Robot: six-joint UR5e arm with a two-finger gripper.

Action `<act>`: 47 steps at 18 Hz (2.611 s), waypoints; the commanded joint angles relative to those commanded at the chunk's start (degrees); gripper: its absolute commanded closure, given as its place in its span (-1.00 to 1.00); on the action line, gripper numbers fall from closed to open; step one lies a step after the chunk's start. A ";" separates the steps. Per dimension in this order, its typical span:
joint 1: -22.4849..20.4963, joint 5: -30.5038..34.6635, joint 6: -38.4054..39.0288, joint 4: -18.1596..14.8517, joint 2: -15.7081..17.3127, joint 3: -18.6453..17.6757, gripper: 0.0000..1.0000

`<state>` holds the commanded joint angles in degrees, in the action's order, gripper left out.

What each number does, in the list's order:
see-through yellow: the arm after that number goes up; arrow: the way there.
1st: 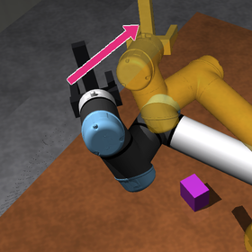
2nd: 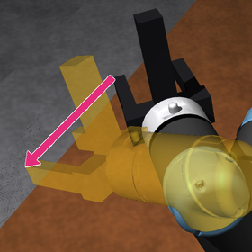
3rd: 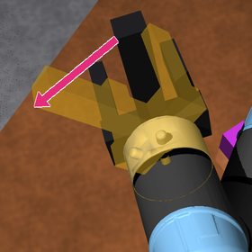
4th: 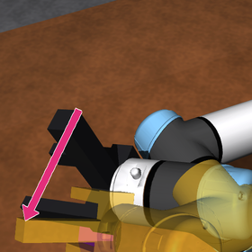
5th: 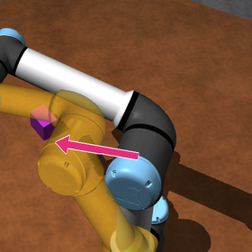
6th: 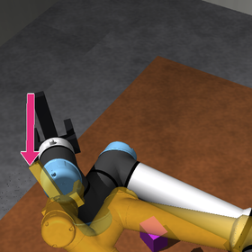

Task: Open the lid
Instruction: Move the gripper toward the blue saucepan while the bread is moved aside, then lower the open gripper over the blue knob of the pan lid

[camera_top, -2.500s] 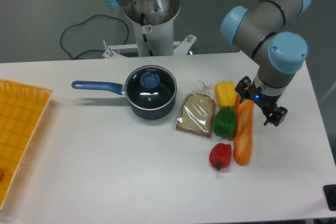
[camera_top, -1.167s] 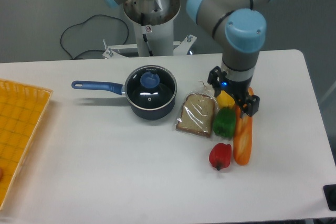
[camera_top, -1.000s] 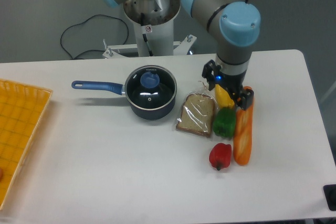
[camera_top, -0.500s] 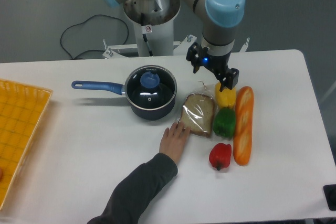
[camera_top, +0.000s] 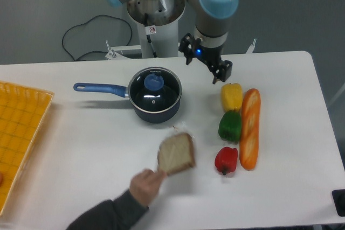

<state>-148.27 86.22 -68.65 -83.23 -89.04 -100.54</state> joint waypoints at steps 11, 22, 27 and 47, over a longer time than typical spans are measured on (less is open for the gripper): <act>-0.09 0.35 1.41 0.35 2.20 -2.82 -1.00; 2.11 2.36 9.40 0.70 3.43 -5.98 -1.00; 3.78 3.95 10.81 0.79 3.87 -7.29 -1.00; 8.87 3.69 13.54 17.57 3.61 -17.14 -1.00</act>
<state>-139.40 89.91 -55.11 -65.66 -85.43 -117.68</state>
